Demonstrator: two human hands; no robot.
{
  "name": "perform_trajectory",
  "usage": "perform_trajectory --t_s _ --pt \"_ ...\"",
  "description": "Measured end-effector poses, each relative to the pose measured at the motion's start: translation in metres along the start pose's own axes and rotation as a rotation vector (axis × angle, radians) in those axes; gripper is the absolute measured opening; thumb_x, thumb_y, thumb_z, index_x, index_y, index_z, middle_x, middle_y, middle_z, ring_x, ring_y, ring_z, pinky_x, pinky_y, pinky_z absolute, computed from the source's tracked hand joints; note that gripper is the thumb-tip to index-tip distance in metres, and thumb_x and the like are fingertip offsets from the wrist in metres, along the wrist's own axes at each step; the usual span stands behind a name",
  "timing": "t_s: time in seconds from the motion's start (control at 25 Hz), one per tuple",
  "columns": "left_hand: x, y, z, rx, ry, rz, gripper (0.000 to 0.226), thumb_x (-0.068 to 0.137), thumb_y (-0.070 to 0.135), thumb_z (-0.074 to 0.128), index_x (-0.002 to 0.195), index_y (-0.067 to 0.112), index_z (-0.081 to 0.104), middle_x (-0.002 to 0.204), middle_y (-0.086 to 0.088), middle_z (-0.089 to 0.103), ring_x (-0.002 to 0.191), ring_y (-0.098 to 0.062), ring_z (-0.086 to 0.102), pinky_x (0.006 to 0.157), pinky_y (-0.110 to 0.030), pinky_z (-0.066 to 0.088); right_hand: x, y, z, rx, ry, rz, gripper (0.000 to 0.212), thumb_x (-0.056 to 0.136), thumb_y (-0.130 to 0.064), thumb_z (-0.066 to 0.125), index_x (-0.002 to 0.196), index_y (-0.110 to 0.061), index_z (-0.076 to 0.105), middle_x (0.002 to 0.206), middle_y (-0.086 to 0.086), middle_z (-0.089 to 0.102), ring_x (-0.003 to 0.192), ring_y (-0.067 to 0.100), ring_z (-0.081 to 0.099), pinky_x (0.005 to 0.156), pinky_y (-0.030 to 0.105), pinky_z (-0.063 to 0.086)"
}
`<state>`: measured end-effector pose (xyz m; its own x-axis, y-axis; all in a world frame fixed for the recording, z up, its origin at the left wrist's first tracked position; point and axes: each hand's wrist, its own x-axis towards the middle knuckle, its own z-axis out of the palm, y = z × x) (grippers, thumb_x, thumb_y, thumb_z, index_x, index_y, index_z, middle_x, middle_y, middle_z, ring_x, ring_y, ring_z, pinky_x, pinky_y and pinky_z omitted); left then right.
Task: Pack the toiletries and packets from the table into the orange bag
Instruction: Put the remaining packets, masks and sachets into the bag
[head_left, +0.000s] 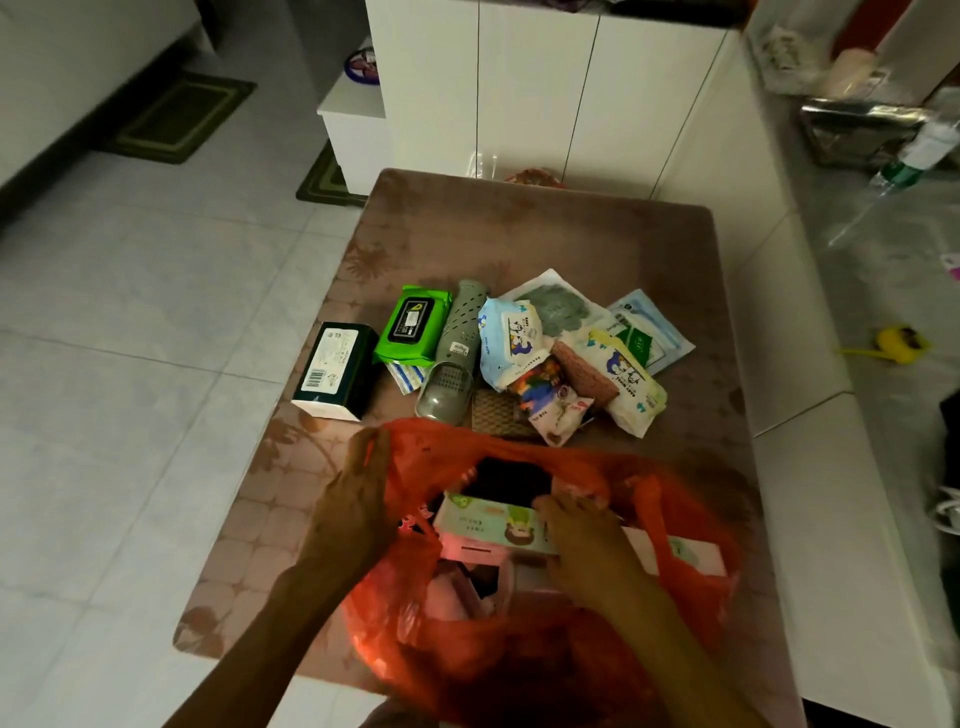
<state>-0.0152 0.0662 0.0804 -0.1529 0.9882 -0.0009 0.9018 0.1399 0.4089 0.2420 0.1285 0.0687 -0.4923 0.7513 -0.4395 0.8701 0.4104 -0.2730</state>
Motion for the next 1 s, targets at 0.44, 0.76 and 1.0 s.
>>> perform_trajectory --t_s 0.44,0.76,1.0 --pt "0.013 -0.019 -0.025 -0.597 0.276 -0.139 0.027 0.077 0.041 0.055 0.104 0.037 0.059 0.122 0.001 0.056 0.11 -0.013 0.052 0.083 -0.036 0.049 0.021 0.022 0.045 0.344 0.248 -0.112 0.05 0.083 -0.027 0.057 0.133 -0.028 0.053 0.144 -0.005 0.041 0.136 0.019 0.03 0.114 0.045 0.024" --pt "0.16 -0.132 0.026 0.008 -0.109 -0.629 0.101 0.068 0.045 0.08 0.146 0.018 0.021 0.139 -0.02 0.04 0.126 -0.043 0.038 0.099 -0.056 0.035 -0.01 -0.001 0.054 0.571 0.458 0.128 0.037 0.083 -0.025 0.059 0.12 -0.026 0.062 0.131 -0.017 0.044 0.126 0.007 0.04 0.099 0.044 0.047" --pt "0.169 -0.144 0.026 -0.414 0.03 -0.79 0.094 0.06 0.042 0.083 0.139 0.016 0.038 0.135 -0.017 0.052 0.118 -0.037 0.051 0.093 -0.046 0.048 -0.035 0.005 0.051 0.621 0.495 0.201 0.036 0.085 -0.013 0.063 0.115 -0.034 0.06 0.128 -0.039 0.039 0.124 -0.002 0.04 0.096 0.038 0.05"
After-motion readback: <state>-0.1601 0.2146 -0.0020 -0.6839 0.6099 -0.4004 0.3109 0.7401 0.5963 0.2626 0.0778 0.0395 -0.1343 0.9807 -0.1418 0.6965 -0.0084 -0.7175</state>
